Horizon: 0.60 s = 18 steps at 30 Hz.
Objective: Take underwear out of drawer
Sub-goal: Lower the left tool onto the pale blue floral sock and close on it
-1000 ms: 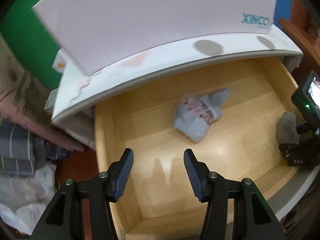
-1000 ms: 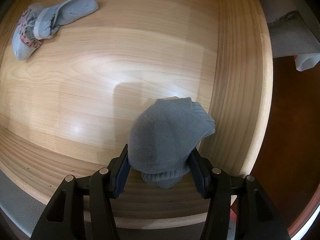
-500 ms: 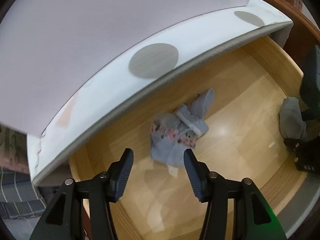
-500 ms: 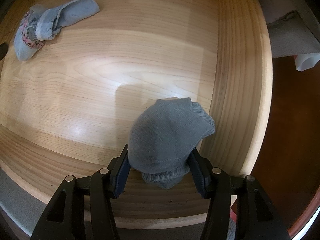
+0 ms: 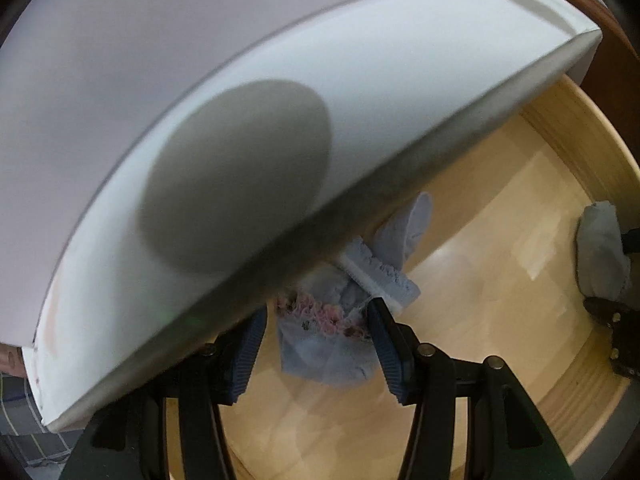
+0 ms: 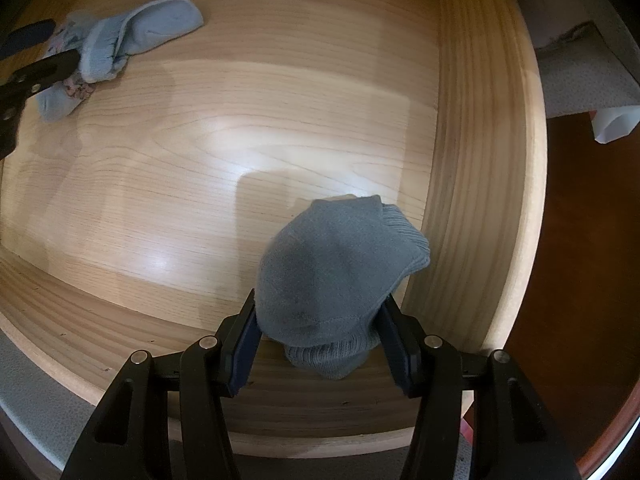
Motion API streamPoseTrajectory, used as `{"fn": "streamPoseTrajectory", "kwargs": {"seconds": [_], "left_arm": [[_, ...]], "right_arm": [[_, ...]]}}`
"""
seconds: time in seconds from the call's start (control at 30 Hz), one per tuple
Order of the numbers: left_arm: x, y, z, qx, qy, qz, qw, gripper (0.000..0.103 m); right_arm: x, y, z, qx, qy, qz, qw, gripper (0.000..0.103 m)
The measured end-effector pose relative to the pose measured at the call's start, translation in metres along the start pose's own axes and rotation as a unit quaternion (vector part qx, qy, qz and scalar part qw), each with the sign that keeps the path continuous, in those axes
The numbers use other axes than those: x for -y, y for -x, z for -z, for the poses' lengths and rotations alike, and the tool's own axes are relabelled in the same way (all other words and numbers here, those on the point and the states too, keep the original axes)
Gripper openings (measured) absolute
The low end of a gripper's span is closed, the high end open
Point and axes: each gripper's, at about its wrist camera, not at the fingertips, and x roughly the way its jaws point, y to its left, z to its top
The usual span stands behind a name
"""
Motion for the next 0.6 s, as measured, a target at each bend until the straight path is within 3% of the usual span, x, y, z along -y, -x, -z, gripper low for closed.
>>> {"fn": "streamPoseTrajectory", "kwargs": {"seconds": [0.37,0.6], "left_arm": [[-0.004,-0.021,-0.017,-0.001,0.006,0.004,1.0,0.053],[-0.005,-0.026,-0.025,-0.014,0.01,0.022,0.9996,0.034]], "right_arm": [[0.006,-0.004,0.001,0.003,0.002,-0.006,1.0,0.053],[0.006,-0.002,0.002,0.003,0.002,-0.006,1.0,0.053]]}}
